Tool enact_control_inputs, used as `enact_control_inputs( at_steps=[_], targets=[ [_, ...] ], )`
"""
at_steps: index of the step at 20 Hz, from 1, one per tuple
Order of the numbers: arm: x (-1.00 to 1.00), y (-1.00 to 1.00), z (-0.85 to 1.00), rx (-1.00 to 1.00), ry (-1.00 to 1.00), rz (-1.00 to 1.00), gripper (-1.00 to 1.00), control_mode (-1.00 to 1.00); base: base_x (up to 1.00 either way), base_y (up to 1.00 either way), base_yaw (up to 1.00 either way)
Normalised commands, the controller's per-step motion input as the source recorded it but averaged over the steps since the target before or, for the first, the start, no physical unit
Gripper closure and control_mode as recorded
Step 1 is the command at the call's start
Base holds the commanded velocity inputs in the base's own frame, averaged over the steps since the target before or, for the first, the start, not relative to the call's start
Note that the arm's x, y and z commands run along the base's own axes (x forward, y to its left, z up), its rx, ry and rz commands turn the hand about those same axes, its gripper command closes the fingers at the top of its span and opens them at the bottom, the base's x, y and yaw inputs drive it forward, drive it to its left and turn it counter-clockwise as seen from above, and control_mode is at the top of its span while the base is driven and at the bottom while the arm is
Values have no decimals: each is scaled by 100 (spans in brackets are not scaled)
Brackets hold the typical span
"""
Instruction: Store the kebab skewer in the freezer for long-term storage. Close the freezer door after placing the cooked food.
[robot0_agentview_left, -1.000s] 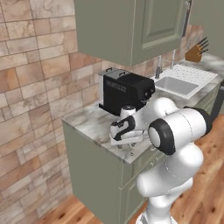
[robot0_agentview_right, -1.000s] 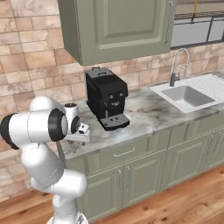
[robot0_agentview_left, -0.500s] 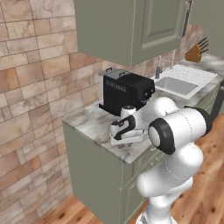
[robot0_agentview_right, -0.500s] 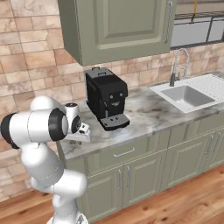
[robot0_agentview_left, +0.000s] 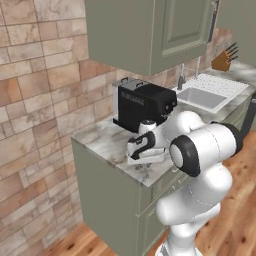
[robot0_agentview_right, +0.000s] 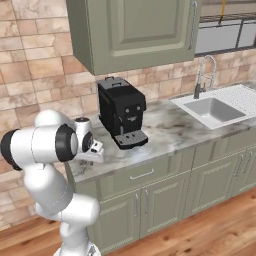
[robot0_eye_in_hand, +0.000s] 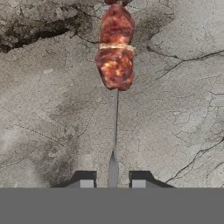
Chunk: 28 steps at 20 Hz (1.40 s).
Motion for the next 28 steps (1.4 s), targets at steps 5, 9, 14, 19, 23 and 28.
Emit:
enact_control_inputs(
  at_steps=[5, 9, 14, 19, 23, 28],
  targets=[
    [-35, -5, 94, 14, 0, -2, 100, -100, 0, 0, 0],
    [-60, -1, 100, 13, 0, -5, 100, -100, 0, 0, 0],
    [-84, 0, 99, 4, 0, -3, 100, -100, 0, 0, 0],
    [-45, -23, 85, -10, 5, 0, 100, -100, 0, 0, 0],
    [-38, -11, 95, -15, 14, -1, 100, -100, 0, 0, 0],
    [-46, -23, 54, -18, 17, -12, 100, -100, 0, 0, 0]
  ],
)
